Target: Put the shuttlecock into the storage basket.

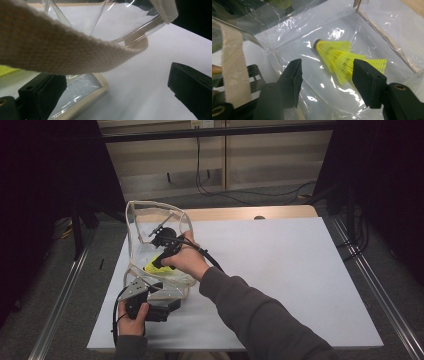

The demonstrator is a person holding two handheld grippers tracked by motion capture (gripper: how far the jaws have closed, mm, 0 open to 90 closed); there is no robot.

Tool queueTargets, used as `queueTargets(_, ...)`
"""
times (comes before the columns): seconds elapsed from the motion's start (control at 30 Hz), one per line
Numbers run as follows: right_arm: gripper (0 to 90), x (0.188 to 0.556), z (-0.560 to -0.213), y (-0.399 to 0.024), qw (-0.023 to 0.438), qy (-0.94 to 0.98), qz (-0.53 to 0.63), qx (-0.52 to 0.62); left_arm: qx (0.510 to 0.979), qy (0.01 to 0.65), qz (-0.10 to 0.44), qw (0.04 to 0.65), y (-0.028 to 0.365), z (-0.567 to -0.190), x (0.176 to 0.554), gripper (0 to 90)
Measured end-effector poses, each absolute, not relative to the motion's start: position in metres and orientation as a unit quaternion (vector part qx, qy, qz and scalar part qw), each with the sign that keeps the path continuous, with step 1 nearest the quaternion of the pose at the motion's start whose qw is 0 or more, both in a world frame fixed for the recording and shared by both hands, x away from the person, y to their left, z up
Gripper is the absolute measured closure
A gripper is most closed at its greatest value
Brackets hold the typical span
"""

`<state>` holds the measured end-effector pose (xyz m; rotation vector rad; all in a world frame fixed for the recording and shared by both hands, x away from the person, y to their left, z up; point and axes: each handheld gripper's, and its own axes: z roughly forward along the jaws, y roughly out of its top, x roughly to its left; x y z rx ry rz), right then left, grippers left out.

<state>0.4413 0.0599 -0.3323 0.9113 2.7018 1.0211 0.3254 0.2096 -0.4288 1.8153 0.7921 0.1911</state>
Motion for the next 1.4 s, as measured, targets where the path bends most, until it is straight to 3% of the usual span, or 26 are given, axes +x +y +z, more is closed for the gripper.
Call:
queueTargets(0.9,18.6,0.423,-0.311,0.029,0.035,0.880,0.377,0.287,0.767,0.337,0.094,0.538,0.209,-0.426,0.322,2.0)
queueTargets(1.4,15.6,0.412,-0.302,0.006,0.025,0.878,0.396,0.269,0.769,0.332,0.086,0.539,0.209,-0.427,0.322,2.0)
